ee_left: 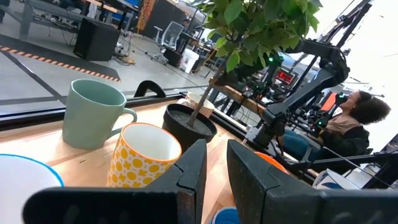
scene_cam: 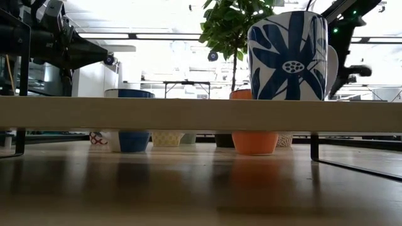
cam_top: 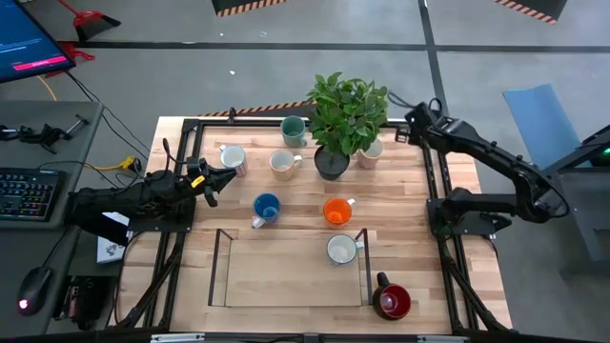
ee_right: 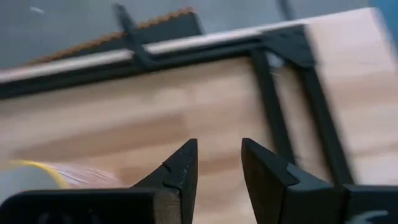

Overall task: Place coffee mugs
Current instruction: Put the white-orange pattern mug on the shelf

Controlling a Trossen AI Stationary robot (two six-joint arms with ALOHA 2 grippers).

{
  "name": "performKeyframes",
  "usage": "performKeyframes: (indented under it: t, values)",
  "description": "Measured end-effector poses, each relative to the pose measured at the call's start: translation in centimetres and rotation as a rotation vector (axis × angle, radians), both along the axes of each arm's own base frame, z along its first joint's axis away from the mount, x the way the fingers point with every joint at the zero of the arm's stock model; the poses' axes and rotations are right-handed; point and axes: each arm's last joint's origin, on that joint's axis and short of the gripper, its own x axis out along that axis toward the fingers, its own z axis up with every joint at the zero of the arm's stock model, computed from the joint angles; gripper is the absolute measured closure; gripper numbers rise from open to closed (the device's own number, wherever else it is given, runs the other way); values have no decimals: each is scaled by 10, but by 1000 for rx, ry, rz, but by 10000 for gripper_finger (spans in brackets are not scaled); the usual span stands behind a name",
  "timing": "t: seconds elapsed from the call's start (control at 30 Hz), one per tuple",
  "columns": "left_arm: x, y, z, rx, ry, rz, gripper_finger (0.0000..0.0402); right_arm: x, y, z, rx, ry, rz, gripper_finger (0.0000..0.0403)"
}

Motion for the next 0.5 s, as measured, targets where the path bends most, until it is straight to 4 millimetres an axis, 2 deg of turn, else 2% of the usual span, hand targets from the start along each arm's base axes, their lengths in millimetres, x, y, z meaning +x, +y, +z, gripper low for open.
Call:
performKeyframes:
  t: [0.27, 0.5]
  values:
    - [0, 0, 0, 0, 0, 0, 348, 26, -29, -11, 0, -213, 130, 300]
    - [0, 0, 0, 0, 0, 0, 348, 51, -39, -16, 78, -189, 233, 300]
